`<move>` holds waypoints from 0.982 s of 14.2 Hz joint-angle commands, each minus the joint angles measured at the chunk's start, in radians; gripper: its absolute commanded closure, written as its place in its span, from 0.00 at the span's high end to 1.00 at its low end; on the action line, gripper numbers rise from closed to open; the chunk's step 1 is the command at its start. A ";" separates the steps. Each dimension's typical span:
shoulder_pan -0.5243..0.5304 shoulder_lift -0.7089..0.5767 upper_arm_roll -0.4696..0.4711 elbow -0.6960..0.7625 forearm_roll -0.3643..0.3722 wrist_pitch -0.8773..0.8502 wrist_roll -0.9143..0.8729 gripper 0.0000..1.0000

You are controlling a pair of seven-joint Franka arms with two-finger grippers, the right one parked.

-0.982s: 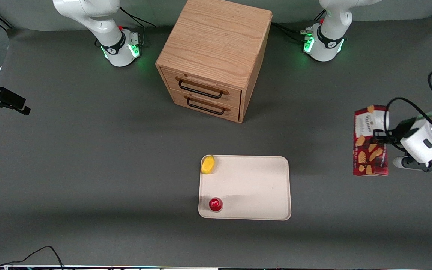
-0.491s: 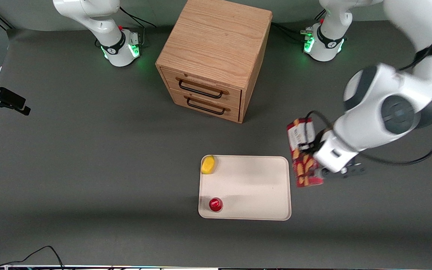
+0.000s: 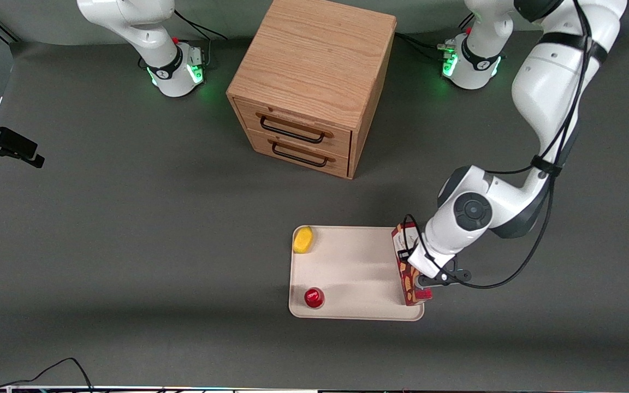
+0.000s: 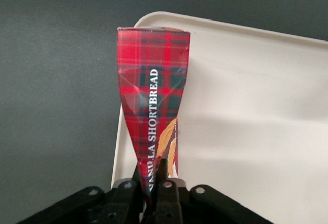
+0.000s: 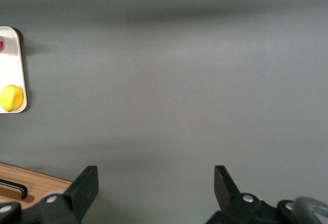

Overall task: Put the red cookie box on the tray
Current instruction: 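Carry the box over the white tray and lower it onto it, then open the left gripper and withdraw it away from the tray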

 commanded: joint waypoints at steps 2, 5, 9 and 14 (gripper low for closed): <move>0.008 -0.085 -0.004 0.010 0.026 -0.087 -0.032 1.00; 0.017 -0.250 0.002 0.010 -0.076 -0.331 0.048 1.00; 0.028 -0.500 0.171 0.008 -0.328 -0.638 0.452 1.00; 0.028 -0.760 0.394 -0.021 -0.428 -0.930 0.781 1.00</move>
